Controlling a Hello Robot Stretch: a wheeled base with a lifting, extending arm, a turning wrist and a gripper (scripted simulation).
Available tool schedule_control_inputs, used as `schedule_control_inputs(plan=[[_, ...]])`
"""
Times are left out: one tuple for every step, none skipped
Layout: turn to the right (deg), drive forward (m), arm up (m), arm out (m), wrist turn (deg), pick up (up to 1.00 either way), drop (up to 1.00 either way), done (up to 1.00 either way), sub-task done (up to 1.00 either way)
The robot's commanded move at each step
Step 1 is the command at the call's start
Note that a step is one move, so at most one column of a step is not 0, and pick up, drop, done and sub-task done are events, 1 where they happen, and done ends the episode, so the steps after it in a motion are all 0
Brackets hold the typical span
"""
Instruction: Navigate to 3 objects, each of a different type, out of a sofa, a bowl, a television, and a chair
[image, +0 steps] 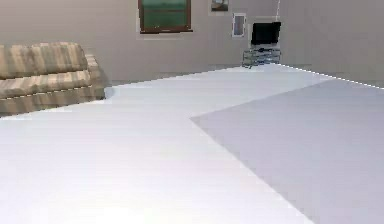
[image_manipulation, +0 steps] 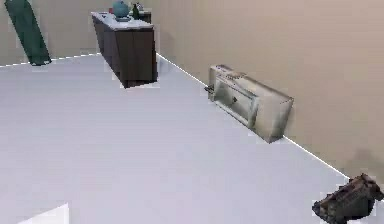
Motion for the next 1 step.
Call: schedule_control_inputs(plan=[[-30.0, 0.00, 0.00, 0.00, 0.0, 0.00, 0.00, 0.00, 0.00]])
